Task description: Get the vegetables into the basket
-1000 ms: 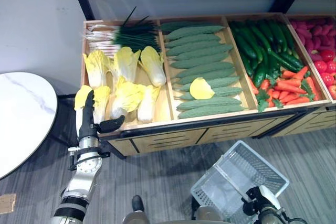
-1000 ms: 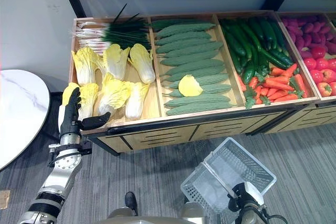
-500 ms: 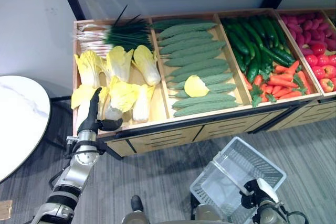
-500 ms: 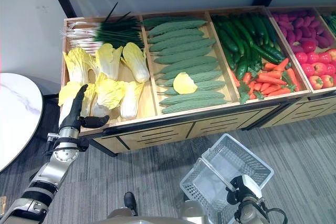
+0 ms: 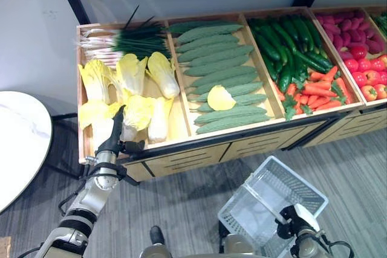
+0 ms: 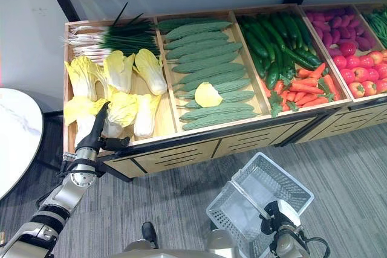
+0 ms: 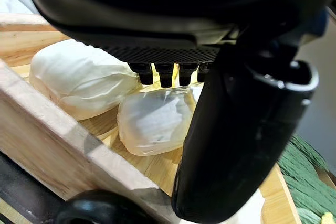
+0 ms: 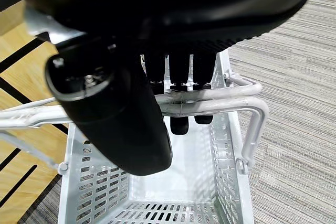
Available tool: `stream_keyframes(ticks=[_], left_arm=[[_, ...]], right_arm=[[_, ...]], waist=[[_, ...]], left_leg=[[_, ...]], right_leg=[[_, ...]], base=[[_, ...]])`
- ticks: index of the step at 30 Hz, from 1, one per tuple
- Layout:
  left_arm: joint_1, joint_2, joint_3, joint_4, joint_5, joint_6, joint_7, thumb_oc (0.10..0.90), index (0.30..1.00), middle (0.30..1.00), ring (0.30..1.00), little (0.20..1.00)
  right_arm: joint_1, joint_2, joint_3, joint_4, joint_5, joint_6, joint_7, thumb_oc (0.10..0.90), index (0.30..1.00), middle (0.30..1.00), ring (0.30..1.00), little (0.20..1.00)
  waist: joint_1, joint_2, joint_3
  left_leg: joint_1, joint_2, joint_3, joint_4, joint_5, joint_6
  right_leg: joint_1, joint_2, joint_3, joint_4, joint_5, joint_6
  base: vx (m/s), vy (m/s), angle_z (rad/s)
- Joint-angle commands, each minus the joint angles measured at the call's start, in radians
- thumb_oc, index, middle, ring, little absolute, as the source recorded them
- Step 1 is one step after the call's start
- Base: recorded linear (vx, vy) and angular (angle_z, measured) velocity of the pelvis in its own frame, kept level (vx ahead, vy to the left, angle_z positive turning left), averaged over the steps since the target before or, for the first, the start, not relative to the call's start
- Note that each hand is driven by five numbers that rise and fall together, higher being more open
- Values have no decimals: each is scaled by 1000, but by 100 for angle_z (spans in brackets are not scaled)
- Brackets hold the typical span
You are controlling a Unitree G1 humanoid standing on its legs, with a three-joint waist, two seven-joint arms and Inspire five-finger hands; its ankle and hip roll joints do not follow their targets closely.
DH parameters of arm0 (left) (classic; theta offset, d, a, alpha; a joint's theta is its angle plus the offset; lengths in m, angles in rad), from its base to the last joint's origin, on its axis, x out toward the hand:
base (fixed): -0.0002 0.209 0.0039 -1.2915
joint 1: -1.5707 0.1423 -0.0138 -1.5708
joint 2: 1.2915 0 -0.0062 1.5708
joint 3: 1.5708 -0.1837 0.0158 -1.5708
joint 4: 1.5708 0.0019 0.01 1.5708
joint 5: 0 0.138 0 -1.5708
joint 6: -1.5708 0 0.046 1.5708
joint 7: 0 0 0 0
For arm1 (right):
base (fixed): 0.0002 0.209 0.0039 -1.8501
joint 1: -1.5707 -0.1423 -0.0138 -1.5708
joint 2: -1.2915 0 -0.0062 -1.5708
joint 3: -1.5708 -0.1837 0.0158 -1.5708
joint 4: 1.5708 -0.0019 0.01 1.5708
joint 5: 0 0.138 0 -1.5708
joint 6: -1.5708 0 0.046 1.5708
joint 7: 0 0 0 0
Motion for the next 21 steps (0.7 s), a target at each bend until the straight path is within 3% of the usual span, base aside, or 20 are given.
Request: stream_keyframes(ticks=[1,6,8,9,10,11,21], left_arm=[[-108,8,34,112,68,28,50,900,1000,1000,1000,1000],[-118,-22,86,277,102,127,118,900,1000,1000,1000,1000],[-135,-24,84,302,130,156,128,839,915,915,915,915],[-141,-24,83,312,142,164,126,610,594,594,594,594],[-151,-21,80,344,150,178,120,465,391,391,391,391],[-155,-18,78,344,155,179,122,400,300,300,300,300],[-199,48,34,338,223,192,75,400,300,300,300,300]], right_arm=[[-56,-60,17,1,1,-21,-51,400,300,300,300,300],[-47,-58,21,-20,-10,-19,-60,400,300,300,300,300],[-48,-58,27,-16,-12,-16,-64,400,300,300,300,300],[-52,-57,28,-1,-9,-16,-63,400,300,300,300,300],[-60,-57,31,9,-6,-14,-61,400,300,300,300,300],[-63,-57,32,13,-5,-14,-62,400,300,300,300,300],[-82,-66,51,10,0,-16,-38,400,300,300,300,300]], waist=[[-1,-41,11],[-4,-46,9],[-5,-47,8],[-4,-47,9],[-4,-45,10],[-3,-45,11],[-8,-38,18]], left_leg=[[89,26,-13,1,-148,-39],[92,27,-6,1,-149,-40],[94,27,-4,1,-149,-40],[94,27,-4,1,-149,-40],[92,27,-4,1,-148,-41],[91,27,-4,1,-148,-40],[87,26,-2,1,-146,-41]], right_leg=[[-15,-26,2,4,-26,45],[-14,-24,5,3,-26,43],[-14,-22,5,3,-25,43],[-14,-22,5,3,-25,43],[-15,-22,5,4,-24,42],[-15,-22,5,4,-24,43],[-23,-25,10,6,-20,46]], base=[[0,0,0],[-1,1,-2],[0,-5,-8],[-6,-3,-14],[-8,3,-14],[-18,4,-12],[-6,5,-2]])
